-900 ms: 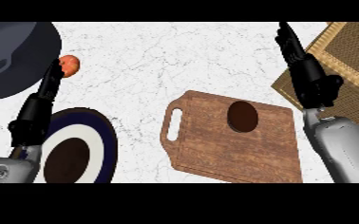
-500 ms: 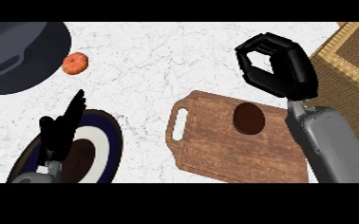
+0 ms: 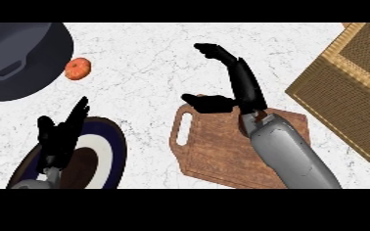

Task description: Pick the cupcake from the cutting board and place it in the basket

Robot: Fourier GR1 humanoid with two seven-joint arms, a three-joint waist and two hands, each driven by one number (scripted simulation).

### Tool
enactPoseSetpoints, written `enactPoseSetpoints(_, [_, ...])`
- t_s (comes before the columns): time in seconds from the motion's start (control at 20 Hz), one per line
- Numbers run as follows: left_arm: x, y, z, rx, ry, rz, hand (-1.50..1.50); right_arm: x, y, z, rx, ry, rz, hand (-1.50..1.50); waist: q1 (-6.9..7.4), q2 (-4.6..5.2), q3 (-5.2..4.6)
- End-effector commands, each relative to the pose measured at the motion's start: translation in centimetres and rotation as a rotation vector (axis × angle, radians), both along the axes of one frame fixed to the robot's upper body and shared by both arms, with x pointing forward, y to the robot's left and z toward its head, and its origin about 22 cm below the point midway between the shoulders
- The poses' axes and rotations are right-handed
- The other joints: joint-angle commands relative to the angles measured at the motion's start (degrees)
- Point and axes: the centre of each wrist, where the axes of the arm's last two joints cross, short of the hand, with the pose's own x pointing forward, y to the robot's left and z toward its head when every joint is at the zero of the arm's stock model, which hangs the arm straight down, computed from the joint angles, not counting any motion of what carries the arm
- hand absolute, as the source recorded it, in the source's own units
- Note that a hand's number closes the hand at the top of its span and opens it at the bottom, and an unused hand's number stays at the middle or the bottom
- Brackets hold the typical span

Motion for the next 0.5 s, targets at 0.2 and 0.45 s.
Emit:
enactPoseSetpoints(0.2, [-4.0, 1.1, -3.4, -0.027, 0.230, 0.078, 0.00, 2.2, -4.7, 5.6, -0.552, -0.004, -0.287, -1.50, -2.66, -0.91, -1.01])
enactPoseSetpoints(0.45, [-3.9, 1.6, -3.1, -0.018, 0.225, 0.083, 0.00, 1.2, -5.6, 13.8, -0.762, 0.053, -0.274, -1.50, -3.63, -0.92, -0.90])
